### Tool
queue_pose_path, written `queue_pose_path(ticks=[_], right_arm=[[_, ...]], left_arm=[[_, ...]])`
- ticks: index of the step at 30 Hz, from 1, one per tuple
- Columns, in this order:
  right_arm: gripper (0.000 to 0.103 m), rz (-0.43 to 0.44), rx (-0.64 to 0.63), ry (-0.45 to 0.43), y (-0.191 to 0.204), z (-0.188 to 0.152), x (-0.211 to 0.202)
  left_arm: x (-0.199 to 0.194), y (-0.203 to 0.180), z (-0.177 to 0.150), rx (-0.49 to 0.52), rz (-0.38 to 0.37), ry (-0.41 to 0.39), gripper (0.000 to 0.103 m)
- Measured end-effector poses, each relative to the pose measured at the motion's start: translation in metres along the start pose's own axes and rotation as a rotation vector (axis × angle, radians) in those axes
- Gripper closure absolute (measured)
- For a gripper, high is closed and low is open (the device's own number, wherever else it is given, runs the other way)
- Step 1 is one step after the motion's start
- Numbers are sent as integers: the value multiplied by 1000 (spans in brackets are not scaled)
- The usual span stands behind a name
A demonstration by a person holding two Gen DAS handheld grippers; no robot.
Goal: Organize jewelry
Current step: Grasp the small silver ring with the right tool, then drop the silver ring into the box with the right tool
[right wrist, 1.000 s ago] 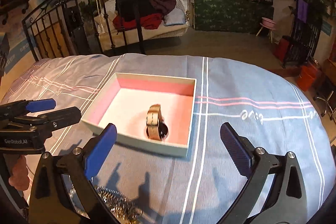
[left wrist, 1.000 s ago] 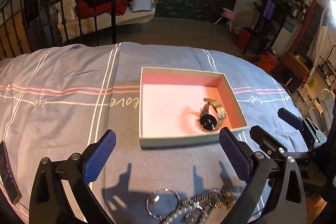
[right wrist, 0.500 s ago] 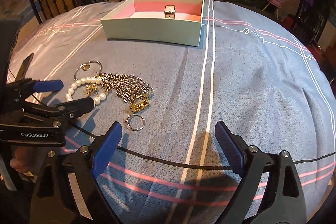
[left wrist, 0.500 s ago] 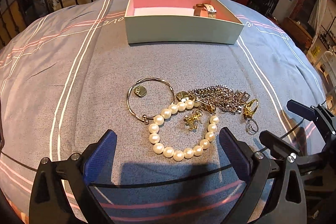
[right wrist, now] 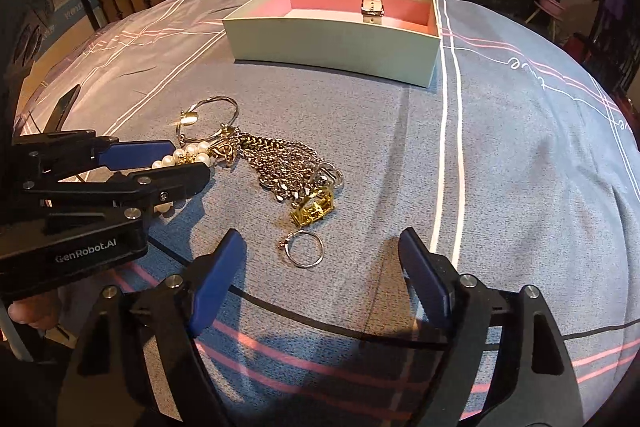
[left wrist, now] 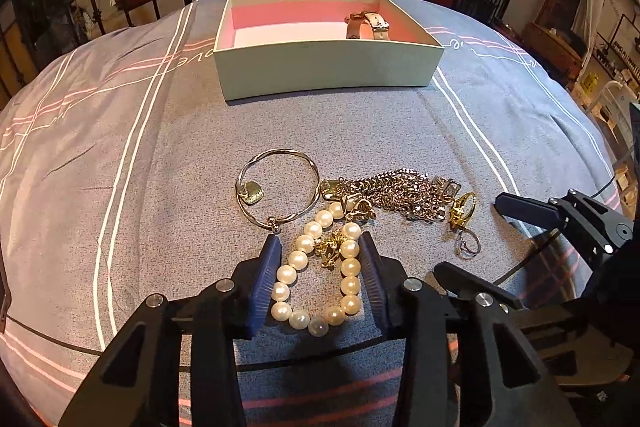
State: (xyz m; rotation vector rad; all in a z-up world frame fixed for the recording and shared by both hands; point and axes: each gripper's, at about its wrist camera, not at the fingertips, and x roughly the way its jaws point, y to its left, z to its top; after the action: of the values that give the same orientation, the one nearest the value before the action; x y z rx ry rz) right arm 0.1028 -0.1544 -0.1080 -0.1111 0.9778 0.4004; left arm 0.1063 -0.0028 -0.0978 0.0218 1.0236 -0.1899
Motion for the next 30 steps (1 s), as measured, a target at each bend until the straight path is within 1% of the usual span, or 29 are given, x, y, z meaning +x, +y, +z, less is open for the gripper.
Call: queue_pose_path(ticks=[2,3,4,5,6,7,8,13,17,21,23,25,30], right_arm=[[36,9,-11,-2,2,0,0],[45,12,-21,-4,3,0,0],[59,23,-28,-7,4,-1,-2],[65,35,-35,-7,5,-2,-3],[76,45,-43,-5,6,-3,-4],[79,53,-50,-6,7,-3,-5],[79,53,-53,-6,7,-4,-5],[80,74,-28,-20,4,-6,-13],[80,93,-10,-43,1,-6,-22],[80,116,3,-65,-3,1,-29],[79,102,-14,-86,-3,12,-31],[79,85,-28,-118,-5,27,-33],[79,27,-49,-215,-22,85,-38]], left_arm=[[-4,0,-1,-9,-16,-1,66],[-7,0,-1,-11,-22,-5,72],[-9,0,-1,-13,-32,-7,76],[-13,-1,-1,-14,-42,-14,77],[-17,-2,-1,-11,-45,-21,78],[-19,-3,-1,-6,-41,-30,79],[-21,-4,0,0,-39,-37,79],[-31,0,3,-16,-53,-58,88],[-38,2,7,-24,-55,-77,88],[-34,1,13,-23,-53,-68,88],[-28,0,21,-19,-49,-63,88],[-24,1,34,-23,-46,-75,88],[-21,8,85,-31,-32,-136,88]])
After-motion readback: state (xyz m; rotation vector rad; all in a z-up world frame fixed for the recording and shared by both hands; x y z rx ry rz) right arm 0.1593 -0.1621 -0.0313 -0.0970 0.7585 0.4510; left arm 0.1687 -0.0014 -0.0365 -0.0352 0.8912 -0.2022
